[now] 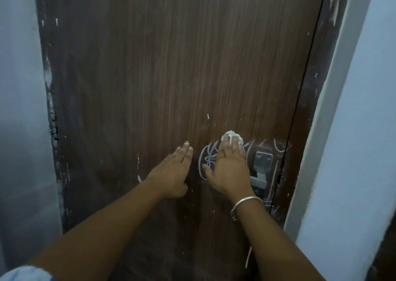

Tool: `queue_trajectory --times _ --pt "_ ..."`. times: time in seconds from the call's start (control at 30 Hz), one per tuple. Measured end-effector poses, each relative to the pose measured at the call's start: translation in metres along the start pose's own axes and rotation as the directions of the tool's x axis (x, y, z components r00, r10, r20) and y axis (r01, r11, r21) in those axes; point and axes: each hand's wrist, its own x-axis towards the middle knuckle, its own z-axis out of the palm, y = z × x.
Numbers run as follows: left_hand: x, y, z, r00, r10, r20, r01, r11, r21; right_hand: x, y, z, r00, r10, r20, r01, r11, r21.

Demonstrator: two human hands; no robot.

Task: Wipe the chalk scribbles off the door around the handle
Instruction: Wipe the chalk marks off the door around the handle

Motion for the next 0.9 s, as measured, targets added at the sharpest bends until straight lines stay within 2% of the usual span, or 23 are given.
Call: queue_trajectory --times 0.13,0.23,0.3,0.5,0.53,0.63,0.7,0.9 --pt "-0.001 0.005 0.002 1.0 0.008 0.008 -0.008 1.0 0.001 -0.003 0.028 -0.009 0.995 -0.102 0.019 0.103 0.993 -0.054" --pt "0.001 0.009 0.003 1.0 0.017 0.011 -0.017 1.0 0.001 -0.011 0.045 -0.015 0.997 0.024 -0.079 -0.026 0.999 -0.029" --pt "0.003 0.01 0.003 1.0 0.019 0.014 -0.019 1.0 -0.001 -0.014 0.042 -0.016 0.991 0.11 -0.082 -0.107 0.994 0.035" --pt "0.007 0.017 0.004 0.999 0.042 0.002 -0.042 0.999 -0.022 -0.019 0.058 -0.024 1.0 0.016 -0.015 -0.016 1.0 0.004" --pt "0.007 0.019 0.005 0.999 0.047 0.003 -0.047 0.999 -0.023 -0.021 0.067 -0.027 0.999 0.025 -0.041 -0.025 1.0 0.003" --pt "0.006 0.024 0.008 0.998 0.066 0.013 -0.066 0.998 -0.013 -0.028 0.08 -0.032 0.974 0.183 -0.13 -0.169 0.979 0.116" --pt "0.006 0.028 0.009 0.997 0.077 0.016 -0.076 0.997 -0.014 -0.028 0.077 -0.031 0.964 0.233 -0.13 -0.208 0.961 0.185" --pt "0.01 0.04 0.008 0.994 0.109 -0.006 -0.109 0.993 -0.036 -0.034 0.096 -0.037 0.985 0.165 -0.059 -0.155 0.977 0.143"
